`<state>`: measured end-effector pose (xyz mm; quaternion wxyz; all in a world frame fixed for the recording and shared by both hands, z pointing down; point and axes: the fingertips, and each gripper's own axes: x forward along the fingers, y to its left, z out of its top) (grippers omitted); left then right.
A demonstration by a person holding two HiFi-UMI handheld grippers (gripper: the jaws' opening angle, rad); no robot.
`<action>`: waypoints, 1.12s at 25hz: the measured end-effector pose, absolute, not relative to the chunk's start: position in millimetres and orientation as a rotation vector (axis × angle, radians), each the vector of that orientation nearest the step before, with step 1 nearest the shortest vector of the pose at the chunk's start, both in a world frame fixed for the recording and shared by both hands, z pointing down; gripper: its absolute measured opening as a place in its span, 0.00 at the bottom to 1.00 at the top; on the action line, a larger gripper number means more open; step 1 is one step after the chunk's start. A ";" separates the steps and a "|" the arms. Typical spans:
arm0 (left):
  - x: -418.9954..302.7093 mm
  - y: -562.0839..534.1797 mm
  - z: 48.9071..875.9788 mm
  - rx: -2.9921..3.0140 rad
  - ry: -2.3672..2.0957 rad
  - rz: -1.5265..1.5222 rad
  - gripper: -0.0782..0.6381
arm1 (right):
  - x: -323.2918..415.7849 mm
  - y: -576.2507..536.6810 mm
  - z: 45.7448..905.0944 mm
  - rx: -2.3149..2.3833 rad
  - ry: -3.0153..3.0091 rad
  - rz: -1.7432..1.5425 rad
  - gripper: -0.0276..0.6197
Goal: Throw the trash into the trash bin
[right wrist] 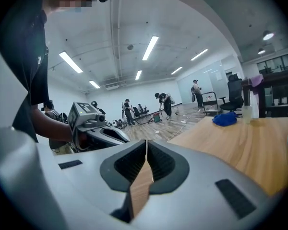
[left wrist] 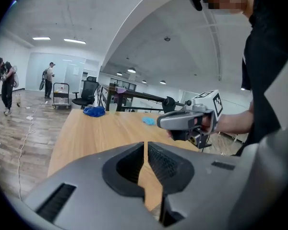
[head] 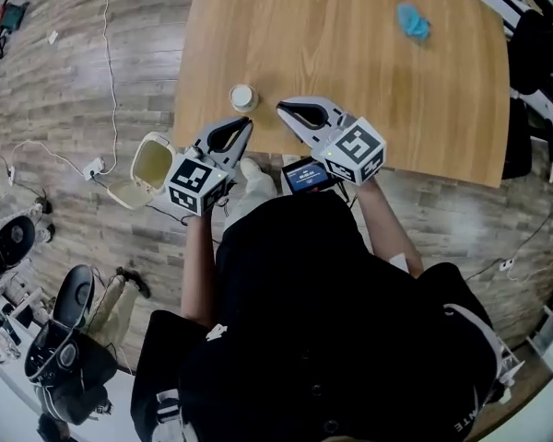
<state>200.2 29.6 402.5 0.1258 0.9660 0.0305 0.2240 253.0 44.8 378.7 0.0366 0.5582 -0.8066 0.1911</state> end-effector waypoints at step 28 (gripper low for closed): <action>243.2 -43.2 541.0 2.812 -0.107 1.081 0.51 | 294.2 19.7 458.7 1.805 -2.320 0.816 0.05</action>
